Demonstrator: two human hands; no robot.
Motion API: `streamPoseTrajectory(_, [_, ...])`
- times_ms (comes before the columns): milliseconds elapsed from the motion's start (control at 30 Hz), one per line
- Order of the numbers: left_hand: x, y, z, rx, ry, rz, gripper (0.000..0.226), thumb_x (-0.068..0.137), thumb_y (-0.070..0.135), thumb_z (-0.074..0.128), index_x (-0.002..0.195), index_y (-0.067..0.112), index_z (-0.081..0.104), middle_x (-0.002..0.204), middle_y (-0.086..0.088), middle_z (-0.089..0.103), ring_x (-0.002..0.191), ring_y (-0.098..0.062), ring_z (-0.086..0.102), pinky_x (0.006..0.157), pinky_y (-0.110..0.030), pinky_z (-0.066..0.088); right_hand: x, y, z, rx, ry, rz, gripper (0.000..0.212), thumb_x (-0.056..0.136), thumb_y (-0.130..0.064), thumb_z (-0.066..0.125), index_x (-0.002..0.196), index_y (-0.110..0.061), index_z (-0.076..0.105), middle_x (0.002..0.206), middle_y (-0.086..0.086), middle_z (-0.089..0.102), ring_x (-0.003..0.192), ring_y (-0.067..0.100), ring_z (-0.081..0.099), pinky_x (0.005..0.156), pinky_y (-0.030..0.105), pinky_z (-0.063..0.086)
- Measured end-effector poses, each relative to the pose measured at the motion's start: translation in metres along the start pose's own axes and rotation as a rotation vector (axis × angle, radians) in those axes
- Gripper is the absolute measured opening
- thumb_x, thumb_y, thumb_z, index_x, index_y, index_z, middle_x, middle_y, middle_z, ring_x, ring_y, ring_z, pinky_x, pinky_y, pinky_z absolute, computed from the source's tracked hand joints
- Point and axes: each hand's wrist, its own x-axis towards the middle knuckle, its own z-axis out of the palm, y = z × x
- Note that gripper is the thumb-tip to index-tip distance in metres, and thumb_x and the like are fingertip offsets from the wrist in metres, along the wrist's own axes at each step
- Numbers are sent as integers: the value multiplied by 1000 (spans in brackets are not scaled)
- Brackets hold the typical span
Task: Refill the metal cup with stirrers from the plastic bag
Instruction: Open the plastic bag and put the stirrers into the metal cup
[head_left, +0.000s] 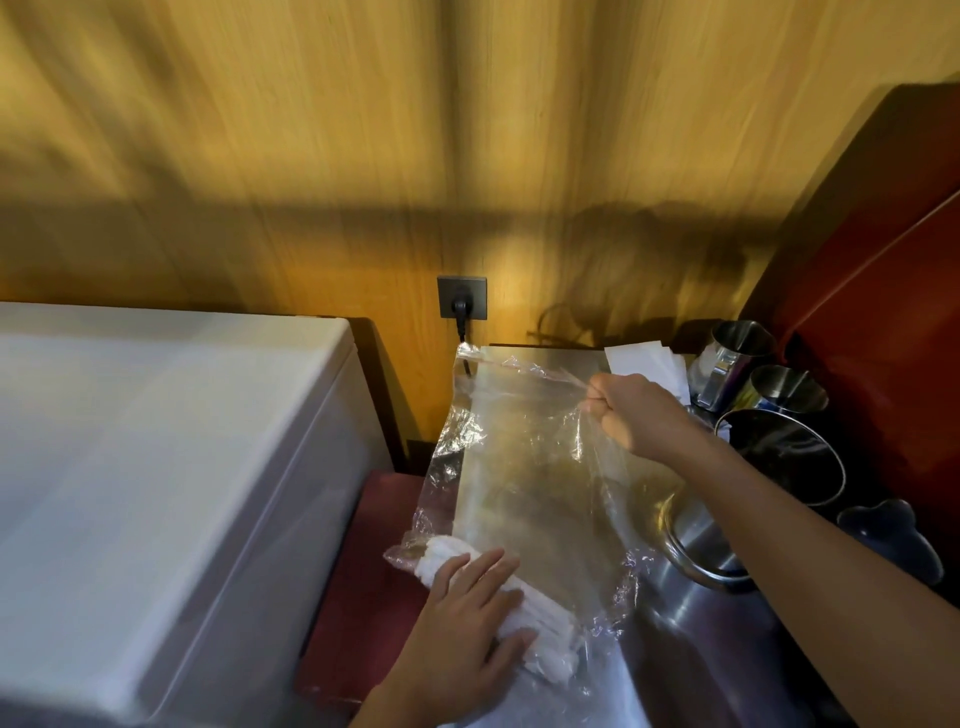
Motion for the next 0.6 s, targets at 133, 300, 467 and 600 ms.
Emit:
streamPoseTrajectory(133, [4,-4,-4,-11,-49,16,27,71,19,67,97,16,63,117,8,66,123,-9,51,106,-30,17,4,-9,-4,67,12,8,34,93,-26,48,61,-28,36,63,-6,46,62,18,46,54,27,30])
streamPoseTrajectory(300, [7,-9,-4,-20,-189,-8,56,83,25,52,136,28,36,137,16,40,133,2,24,112,-27,-7,4,-18,-15,56,9,-17,37,92,-25,49,58,-27,34,61,-3,45,58,17,42,51,27,27])
streamPoseTrajectory(467, [5,-4,-10,21,-118,22,47,68,29,68,114,30,60,120,14,60,115,-2,53,107,-31,28,1,-24,-28,74,59,-38,24,92,-24,50,69,-17,47,74,4,55,71,26,52,62,35,38])
streamPoseTrajectory(600, [2,3,0,40,-33,55,48,60,32,77,107,29,67,113,16,67,109,-5,61,95,-30,33,-4,-31,-40,103,42,-88,19,90,-23,52,74,-14,55,66,-2,53,65,19,50,55,29,35])
